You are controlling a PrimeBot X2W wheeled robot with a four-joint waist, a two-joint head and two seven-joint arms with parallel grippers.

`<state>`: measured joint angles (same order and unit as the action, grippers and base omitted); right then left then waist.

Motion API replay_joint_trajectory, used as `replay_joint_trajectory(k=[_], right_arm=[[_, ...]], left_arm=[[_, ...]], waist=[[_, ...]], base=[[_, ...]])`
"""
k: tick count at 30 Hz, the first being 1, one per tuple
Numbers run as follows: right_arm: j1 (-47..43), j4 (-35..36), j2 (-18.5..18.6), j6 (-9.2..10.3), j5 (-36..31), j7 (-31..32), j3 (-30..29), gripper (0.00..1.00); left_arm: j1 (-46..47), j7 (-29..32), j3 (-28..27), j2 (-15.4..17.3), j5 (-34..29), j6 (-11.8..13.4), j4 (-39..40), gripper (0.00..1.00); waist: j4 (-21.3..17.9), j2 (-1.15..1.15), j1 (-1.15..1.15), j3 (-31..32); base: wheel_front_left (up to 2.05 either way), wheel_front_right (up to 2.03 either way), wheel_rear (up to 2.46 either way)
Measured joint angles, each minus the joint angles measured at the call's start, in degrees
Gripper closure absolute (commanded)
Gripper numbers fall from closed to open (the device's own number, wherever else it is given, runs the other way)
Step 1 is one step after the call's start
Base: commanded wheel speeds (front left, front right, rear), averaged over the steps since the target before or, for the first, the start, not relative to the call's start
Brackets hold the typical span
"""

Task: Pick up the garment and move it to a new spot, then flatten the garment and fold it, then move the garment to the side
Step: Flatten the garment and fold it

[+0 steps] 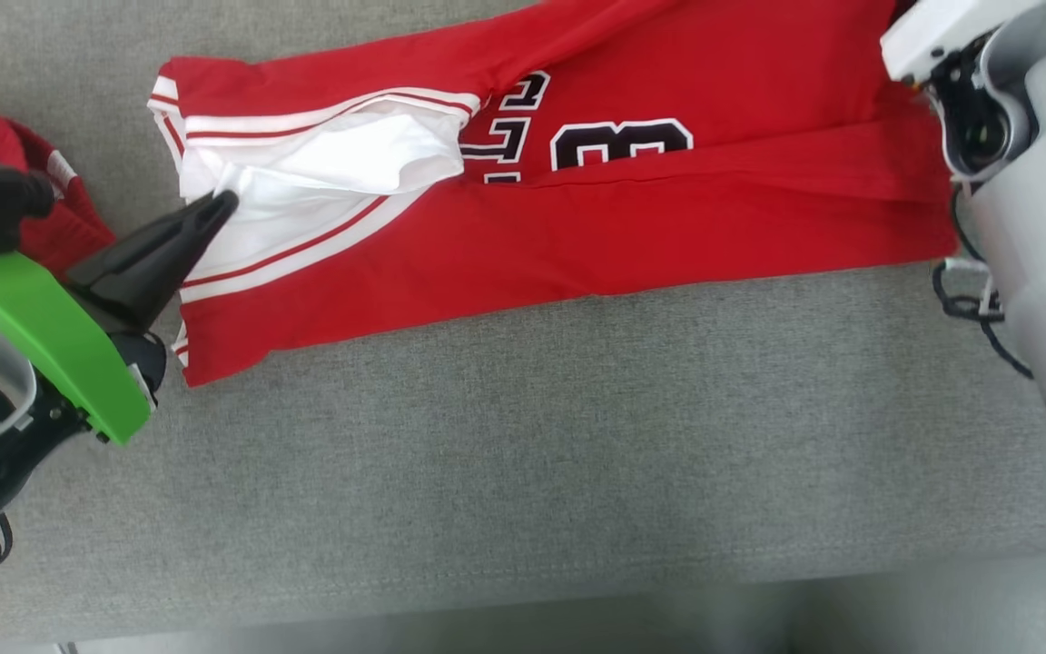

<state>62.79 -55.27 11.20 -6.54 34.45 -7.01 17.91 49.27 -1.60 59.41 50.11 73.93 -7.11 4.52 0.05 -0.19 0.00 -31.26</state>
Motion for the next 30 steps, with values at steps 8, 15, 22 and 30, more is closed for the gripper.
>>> replay_joint_trajectory(k=[8,15,22,30], right_arm=[[-5.53,-0.03,0.69,-0.52,-2.56,-6.35,3.80,0.91],[-8.29,1.11,1.59,-0.58,-3.57,-6.91,6.87,0.87],[-12.11,2.16,1.89,-0.58,-3.48,-7.32,9.11,0.86],[-14.86,2.31,2.96,-0.58,-2.10,-7.33,9.82,0.00]], left_arm=[[-2.11,-2.33,2.11,0.03,0.14,0.00,-0.80,1.00],[-3.25,-4.08,3.57,0.68,1.20,0.00,-0.80,1.00],[-3.93,-5.66,4.86,0.68,2.63,0.00,-0.83,1.00],[-5.87,-6.61,6.94,0.63,3.89,0.00,-0.93,1.00]], waist=[[-0.89,0.00,0.00,3.05],[-1.44,0.00,0.00,5.39],[-1.53,0.00,0.00,7.33],[-1.52,0.00,0.00,8.91]], base=[[0.00,0.00,0.00],[0.00,0.00,0.00],[0.00,0.00,0.00],[0.00,0.00,0.00]])
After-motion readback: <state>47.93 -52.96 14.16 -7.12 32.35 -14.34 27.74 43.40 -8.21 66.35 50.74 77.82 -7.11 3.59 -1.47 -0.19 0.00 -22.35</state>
